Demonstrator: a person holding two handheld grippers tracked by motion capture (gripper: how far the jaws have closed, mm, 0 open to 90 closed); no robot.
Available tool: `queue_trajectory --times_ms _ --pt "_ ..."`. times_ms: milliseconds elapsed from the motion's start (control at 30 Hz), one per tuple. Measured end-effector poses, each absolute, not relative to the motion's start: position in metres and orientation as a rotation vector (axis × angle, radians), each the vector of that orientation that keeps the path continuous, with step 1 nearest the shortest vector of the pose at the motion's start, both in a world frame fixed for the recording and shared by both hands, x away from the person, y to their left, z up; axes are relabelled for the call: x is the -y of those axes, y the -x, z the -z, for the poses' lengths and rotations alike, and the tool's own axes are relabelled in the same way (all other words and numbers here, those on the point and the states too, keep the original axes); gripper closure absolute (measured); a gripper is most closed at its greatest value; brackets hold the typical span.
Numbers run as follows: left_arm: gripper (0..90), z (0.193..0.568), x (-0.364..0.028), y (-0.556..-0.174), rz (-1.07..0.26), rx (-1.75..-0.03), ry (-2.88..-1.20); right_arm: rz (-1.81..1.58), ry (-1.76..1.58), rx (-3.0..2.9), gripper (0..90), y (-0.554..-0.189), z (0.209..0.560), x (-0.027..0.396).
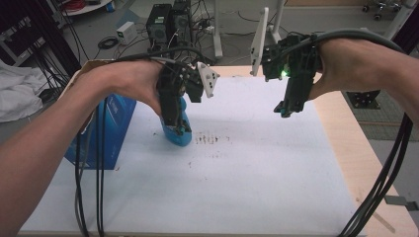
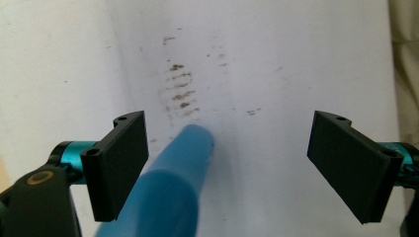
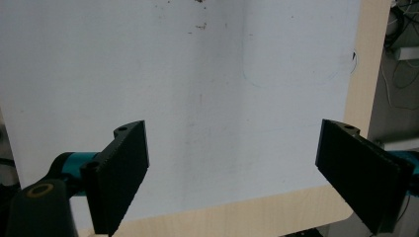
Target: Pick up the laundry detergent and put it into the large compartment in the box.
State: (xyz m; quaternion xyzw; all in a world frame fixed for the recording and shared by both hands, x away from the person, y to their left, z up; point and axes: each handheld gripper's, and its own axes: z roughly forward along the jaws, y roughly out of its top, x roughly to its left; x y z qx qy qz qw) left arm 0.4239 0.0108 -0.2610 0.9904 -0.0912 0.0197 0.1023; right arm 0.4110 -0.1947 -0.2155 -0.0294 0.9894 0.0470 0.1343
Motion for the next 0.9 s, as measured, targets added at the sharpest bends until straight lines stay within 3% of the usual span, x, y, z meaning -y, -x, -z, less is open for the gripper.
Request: queue_trajectory --times_ms 900 --pt "16.1 0.276 -0.047 -0.465 -0.021 0.666 -2.918 -0.106 0.13 -2.855 12.2 -0.408 0.222 0.189"
